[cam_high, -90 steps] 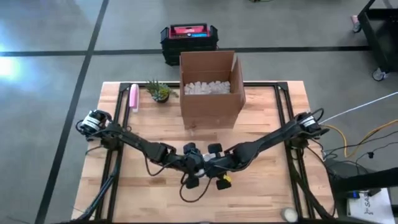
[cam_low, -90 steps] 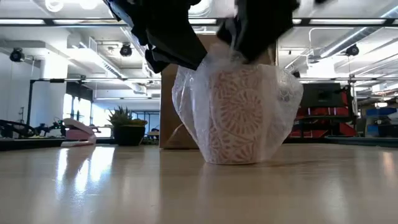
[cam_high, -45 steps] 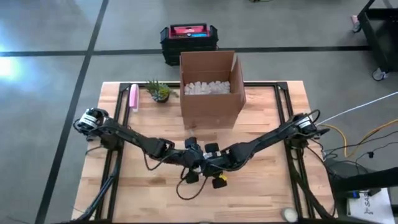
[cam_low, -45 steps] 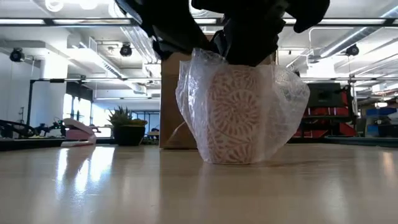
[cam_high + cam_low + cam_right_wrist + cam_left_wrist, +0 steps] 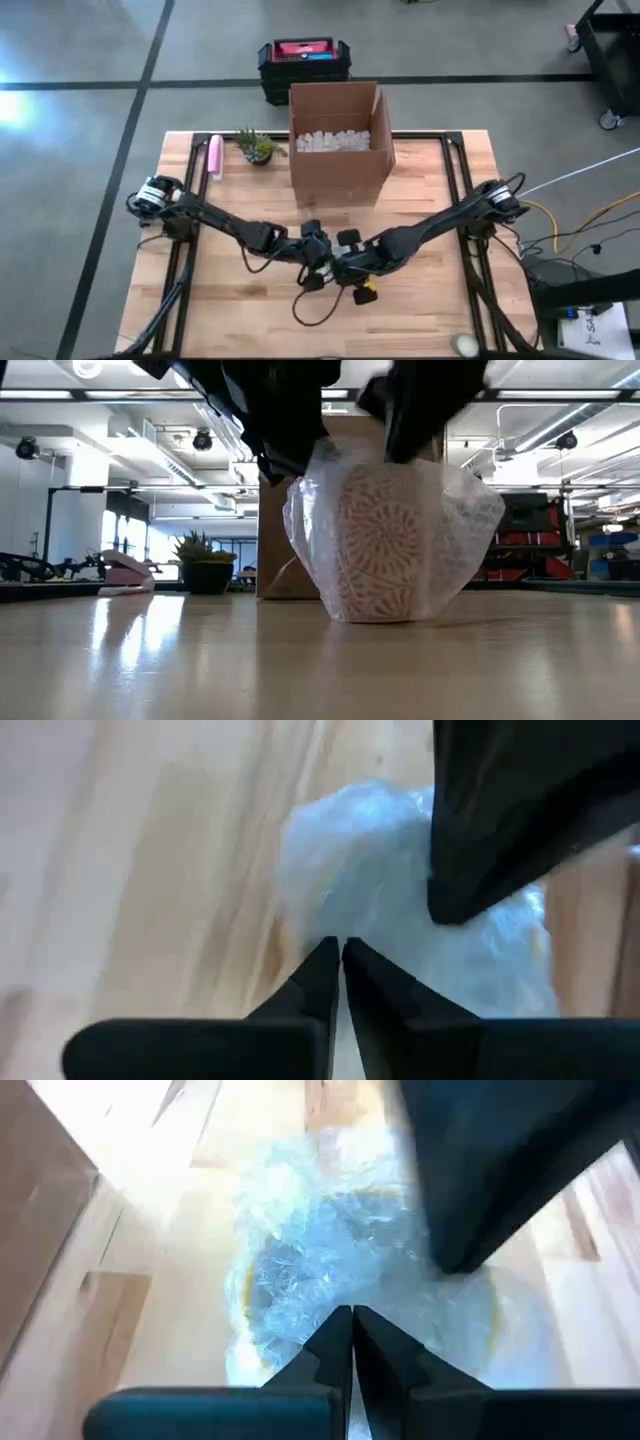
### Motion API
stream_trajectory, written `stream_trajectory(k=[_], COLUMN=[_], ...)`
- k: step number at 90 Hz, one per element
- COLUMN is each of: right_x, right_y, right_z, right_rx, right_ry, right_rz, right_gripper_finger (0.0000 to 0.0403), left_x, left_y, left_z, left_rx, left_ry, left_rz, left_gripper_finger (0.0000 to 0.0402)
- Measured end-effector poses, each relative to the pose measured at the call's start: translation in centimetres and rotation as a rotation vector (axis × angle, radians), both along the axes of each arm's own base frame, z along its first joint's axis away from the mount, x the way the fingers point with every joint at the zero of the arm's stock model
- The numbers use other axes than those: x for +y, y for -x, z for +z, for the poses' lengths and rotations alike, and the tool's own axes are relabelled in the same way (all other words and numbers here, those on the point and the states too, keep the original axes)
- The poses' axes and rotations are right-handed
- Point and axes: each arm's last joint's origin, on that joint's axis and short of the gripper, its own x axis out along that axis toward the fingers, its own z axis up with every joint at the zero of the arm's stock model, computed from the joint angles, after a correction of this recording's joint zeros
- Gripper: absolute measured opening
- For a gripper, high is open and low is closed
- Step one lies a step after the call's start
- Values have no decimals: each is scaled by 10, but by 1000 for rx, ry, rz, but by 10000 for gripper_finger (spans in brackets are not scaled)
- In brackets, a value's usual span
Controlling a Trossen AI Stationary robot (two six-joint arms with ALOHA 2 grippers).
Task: Wrap mug
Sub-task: Wrap the orange patterned mug using the bubble wrap
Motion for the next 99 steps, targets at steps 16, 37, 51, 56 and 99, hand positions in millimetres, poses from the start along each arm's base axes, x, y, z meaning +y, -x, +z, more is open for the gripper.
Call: stream_trajectory(k=[16, 37, 51, 56, 99], right_x=[-18, -39, -37, -35, -26], right_y=[5, -5, -5, -5, -8], right_z=[7, -36, -59, -62, -61], right_rx=[-18, 25, 27, 17, -49], right_ry=[54, 53, 2, -5, -40], right_rz=[-78, -136, -112, -112, -82], right_gripper_finger=[8, 8, 8, 8, 8], left_x=[0, 0, 0, 0, -1], left_y=[0, 1, 3, 4, -4], left_z=[0, -1, 3, 6, -1], left_rx=[2, 6, 3, 0, -18], left_ry=[0, -4, 1, 9, 21], left_rz=[1, -1, -4, -7, -30], left_gripper_finger=[0, 0, 0, 0, 0])
